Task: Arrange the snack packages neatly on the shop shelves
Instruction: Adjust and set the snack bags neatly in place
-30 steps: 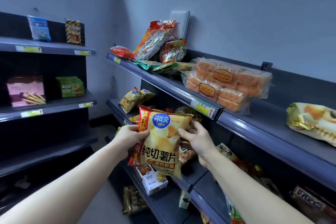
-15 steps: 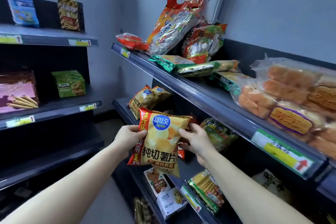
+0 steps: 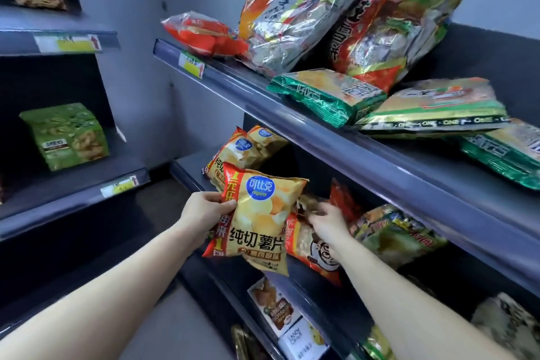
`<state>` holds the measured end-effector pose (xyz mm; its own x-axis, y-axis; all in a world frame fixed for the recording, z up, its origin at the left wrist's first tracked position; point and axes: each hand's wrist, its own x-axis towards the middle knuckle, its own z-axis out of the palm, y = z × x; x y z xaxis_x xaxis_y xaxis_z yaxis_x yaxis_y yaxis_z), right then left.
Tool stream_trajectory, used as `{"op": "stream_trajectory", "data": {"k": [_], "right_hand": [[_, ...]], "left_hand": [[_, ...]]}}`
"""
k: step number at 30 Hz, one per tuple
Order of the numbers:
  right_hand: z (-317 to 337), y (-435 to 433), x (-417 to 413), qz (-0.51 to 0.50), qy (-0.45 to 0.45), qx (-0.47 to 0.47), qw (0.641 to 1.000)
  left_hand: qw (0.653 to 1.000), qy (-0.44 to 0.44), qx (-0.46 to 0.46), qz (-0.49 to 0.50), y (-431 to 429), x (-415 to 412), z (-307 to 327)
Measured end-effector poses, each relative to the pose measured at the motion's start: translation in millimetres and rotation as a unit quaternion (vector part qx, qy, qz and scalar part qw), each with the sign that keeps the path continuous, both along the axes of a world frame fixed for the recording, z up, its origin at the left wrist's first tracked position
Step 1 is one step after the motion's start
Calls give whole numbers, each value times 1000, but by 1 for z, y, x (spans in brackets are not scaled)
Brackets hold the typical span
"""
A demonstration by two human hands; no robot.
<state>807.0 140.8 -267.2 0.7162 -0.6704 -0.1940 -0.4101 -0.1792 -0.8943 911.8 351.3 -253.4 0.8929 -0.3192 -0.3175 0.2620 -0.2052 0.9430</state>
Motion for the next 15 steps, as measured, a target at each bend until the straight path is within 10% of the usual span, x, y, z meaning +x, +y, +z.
{"op": "stream_trajectory", "data": {"k": [4,9,15], "right_hand": [[-32,-15,44,33,109,-99,989],[-67,-28,86,160,237,-347,894],[-57,-34,108,140,234,-302,914]], "left_hand": [[1000,11,0,8,-13,39,-12],[1000,22,-14,11,-31,88,-21],[999,25,-21,-39,-55,121,-25]]}}
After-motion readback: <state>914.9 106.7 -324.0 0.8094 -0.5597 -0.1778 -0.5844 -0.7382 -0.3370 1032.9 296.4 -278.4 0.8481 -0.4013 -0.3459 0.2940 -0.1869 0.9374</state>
